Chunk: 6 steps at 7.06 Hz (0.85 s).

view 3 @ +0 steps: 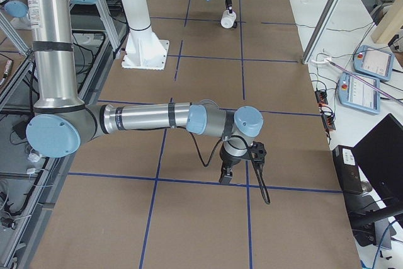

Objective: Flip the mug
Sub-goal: 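Close the left gripper on the rim of the white mug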

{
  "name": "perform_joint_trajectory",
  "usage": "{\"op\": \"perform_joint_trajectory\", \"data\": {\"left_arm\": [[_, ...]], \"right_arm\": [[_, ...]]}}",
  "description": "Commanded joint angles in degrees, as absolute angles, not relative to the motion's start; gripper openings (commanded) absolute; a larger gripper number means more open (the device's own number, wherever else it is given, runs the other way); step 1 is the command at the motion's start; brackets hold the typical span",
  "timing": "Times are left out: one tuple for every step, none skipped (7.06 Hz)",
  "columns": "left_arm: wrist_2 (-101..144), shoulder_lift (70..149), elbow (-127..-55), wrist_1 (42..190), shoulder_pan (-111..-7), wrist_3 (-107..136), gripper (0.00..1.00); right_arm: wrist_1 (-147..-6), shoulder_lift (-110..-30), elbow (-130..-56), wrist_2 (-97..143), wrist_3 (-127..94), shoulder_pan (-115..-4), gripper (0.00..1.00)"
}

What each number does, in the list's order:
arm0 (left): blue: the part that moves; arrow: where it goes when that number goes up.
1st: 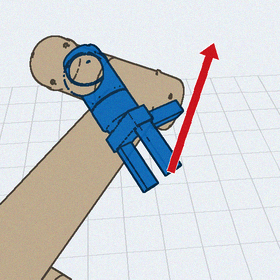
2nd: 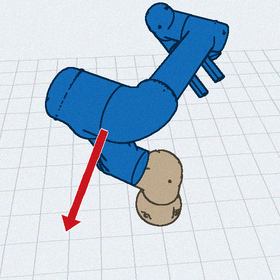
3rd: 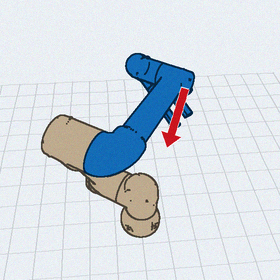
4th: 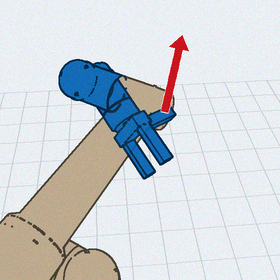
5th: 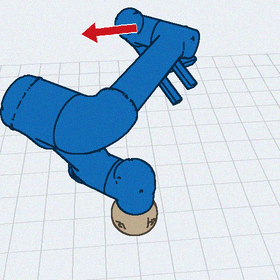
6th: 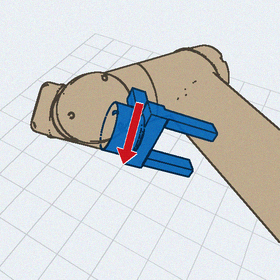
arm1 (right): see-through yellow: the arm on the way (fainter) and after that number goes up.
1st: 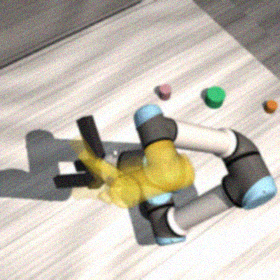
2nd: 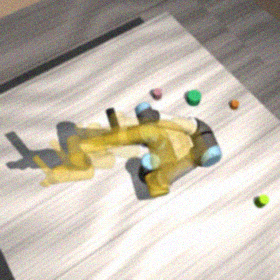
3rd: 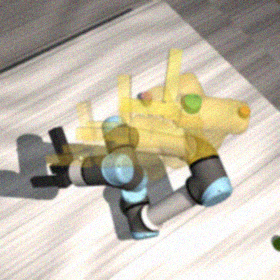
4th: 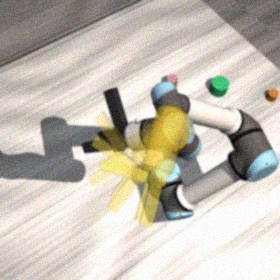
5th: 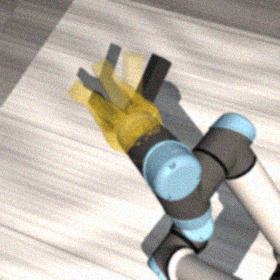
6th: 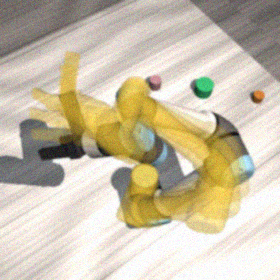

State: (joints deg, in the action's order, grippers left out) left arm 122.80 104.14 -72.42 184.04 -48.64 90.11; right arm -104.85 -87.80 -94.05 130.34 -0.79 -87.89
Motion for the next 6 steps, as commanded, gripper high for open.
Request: {"op": "perform_joint_trajectory", "data": {"left_arm": [[122.87, 104.15, -72.42, 184.04, -48.6, 90.18, 0.46], [122.87, 104.15, -72.6, 184.04, -48.6, 90.18, 0.45], [122.87, 104.24, -72.95, 184.04, -48.6, 90.26, 0.43], [122.87, 104.41, -73.21, 184.04, -48.6, 91.48, 0.41], [122.87, 104.76, -73.39, 184.04, -48.08, 91.76, 0.37], [122.87, 104.77, -73.48, 184.04, -47.64, 91.76, 0.26]], "right_arm": [[-104.85, -87.8, -94.04, 130.34, -0.79, -87.89, 1.0], [-104.85, -87.8, -94.04, 130.34, -0.79, -87.89, 1.0], [-104.85, -87.8, -94.04, 130.34, -0.79, -87.89, 1.0], [-104.85, -87.89, -94.04, 130.34, -0.79, -87.89, 1.0], [-104.85, -87.89, -94.04, 130.34, -0.79, -87.89, 1.0], [-104.85, -87.89, -94.04, 130.34, -0.79, -87.89, 1.0]]}}
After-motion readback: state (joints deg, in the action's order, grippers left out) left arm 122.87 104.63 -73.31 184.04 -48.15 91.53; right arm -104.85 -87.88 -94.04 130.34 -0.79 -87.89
